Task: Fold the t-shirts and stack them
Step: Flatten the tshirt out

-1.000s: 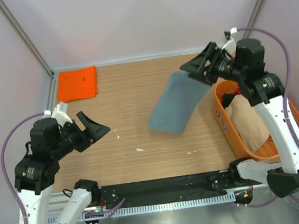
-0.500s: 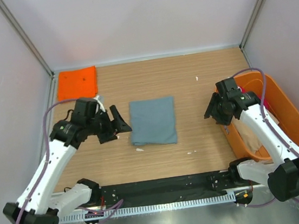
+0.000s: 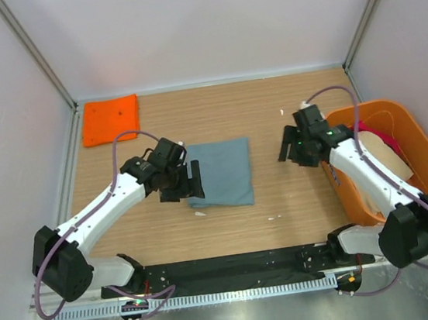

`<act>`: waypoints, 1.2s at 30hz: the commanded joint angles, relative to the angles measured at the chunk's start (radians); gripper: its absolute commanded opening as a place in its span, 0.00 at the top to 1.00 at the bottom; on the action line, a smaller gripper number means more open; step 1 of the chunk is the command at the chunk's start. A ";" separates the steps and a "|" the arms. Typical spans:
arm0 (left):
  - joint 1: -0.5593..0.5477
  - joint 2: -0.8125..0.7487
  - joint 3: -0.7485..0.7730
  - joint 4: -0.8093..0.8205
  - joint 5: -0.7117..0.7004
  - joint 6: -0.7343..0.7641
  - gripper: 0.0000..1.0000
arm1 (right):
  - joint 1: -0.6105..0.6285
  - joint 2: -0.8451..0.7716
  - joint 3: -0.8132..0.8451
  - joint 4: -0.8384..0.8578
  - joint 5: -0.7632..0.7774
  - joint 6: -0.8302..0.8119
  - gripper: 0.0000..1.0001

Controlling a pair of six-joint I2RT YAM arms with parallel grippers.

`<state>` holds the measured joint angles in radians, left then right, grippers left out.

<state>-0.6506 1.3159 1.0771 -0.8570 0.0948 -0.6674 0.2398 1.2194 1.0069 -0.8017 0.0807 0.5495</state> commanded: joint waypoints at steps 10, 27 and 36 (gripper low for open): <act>-0.003 0.154 -0.095 0.182 -0.020 0.080 0.24 | 0.191 0.277 -0.050 0.412 -0.308 0.026 0.35; -0.001 0.286 -0.011 0.173 -0.058 0.117 0.83 | 0.243 0.390 -0.123 0.521 -0.295 0.056 0.72; -0.050 0.161 0.029 0.118 0.012 0.092 1.00 | 0.243 0.174 -0.117 0.399 -0.171 0.006 0.99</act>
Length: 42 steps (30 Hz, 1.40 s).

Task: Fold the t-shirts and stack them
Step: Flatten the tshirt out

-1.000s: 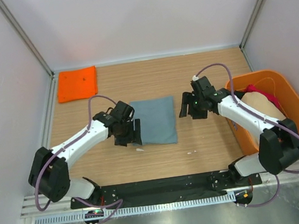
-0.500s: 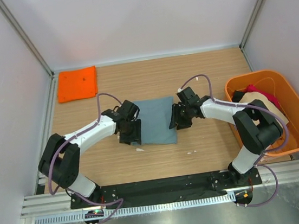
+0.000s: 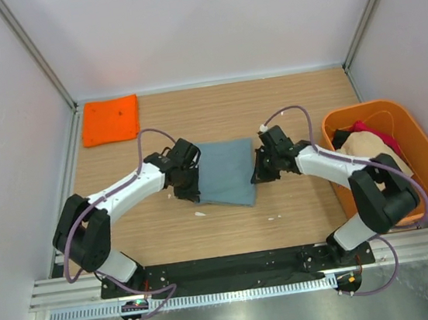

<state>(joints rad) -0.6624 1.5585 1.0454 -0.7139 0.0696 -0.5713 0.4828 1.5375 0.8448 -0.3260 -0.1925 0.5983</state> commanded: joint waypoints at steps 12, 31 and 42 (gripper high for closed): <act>-0.210 -0.518 0.091 -0.291 -0.315 -0.223 0.06 | 0.148 -0.279 0.394 -0.247 -0.067 0.104 0.99; -0.238 -0.177 0.149 0.017 0.044 -0.065 0.12 | 0.114 -0.474 0.036 -0.557 0.224 0.159 0.41; -0.322 0.204 0.344 0.041 0.036 -0.107 0.00 | 0.083 -0.594 -0.230 -0.538 0.263 0.219 0.41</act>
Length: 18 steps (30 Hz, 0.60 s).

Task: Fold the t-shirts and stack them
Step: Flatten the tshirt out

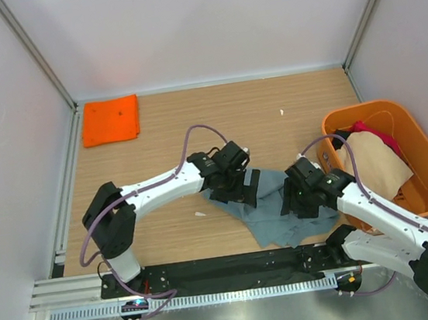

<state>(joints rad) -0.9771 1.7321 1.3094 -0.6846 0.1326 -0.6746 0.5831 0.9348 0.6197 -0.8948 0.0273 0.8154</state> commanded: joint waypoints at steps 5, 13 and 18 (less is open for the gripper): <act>-0.002 0.127 0.172 -0.064 -0.120 0.032 0.31 | -0.037 0.059 -0.003 0.017 0.059 -0.009 0.39; 0.135 -0.097 0.140 -0.369 -0.438 0.179 1.00 | -0.075 0.065 0.017 0.016 0.002 -0.041 0.40; 0.259 -0.221 0.126 -0.472 -0.577 0.273 0.93 | -0.077 0.143 0.052 0.039 0.022 -0.071 0.40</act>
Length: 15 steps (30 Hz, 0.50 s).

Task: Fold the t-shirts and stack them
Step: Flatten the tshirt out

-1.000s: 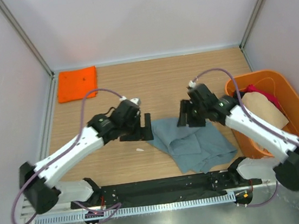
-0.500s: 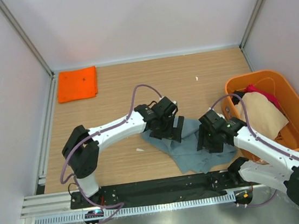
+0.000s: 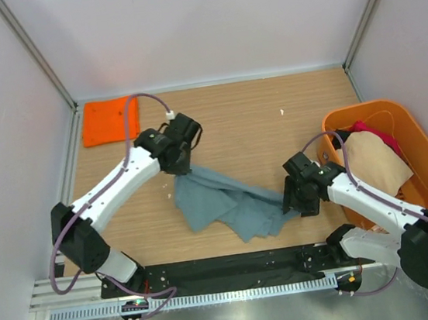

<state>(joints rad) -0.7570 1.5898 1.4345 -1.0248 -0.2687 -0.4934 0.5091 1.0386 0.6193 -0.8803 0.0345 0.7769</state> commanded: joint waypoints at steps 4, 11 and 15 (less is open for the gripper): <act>0.059 -0.109 -0.014 -0.124 -0.169 0.072 0.83 | -0.003 0.092 0.062 0.044 -0.005 -0.033 0.41; 0.059 -0.122 -0.040 -0.095 -0.101 0.027 0.67 | -0.004 0.087 0.062 0.254 -0.096 0.010 0.42; 0.061 -0.131 -0.040 -0.118 -0.124 0.030 0.53 | -0.004 0.165 0.069 0.392 -0.149 0.038 0.42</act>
<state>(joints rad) -0.6945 1.4780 1.3888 -1.1221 -0.3672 -0.4618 0.5083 1.1633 0.6487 -0.6392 -0.0620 0.7811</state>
